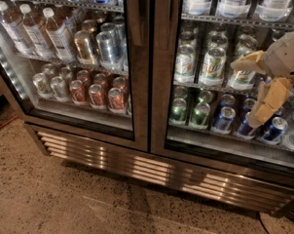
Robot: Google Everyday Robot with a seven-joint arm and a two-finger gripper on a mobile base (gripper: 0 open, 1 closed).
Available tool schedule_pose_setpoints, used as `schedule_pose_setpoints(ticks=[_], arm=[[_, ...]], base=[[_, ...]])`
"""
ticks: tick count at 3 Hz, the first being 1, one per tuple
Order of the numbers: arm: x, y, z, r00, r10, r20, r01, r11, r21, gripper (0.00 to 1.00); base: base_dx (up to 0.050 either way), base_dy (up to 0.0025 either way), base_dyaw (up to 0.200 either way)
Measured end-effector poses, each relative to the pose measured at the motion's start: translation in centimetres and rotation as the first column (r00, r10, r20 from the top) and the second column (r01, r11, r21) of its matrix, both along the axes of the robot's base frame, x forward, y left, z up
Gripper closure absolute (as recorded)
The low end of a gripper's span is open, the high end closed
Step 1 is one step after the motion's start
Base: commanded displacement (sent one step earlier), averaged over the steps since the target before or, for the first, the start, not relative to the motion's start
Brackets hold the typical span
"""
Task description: Open right fridge door
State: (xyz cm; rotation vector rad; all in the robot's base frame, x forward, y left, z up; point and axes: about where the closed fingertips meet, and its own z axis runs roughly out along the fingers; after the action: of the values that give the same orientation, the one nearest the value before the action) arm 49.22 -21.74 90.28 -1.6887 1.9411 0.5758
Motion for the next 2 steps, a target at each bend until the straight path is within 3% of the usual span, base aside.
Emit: schedule_pose_setpoints(ticks=[1, 2], arm=[[0.0, 0.0, 0.0, 1.0, 0.0, 0.0, 0.0, 1.0, 0.0, 0.0], [-1.0, 0.3, -0.5, 0.9995, -0.004, 0.032, 0.003, 0.999, 0.048, 0.0]], base=[[0.0, 0.0, 0.0], [0.0, 0.0, 0.0]])
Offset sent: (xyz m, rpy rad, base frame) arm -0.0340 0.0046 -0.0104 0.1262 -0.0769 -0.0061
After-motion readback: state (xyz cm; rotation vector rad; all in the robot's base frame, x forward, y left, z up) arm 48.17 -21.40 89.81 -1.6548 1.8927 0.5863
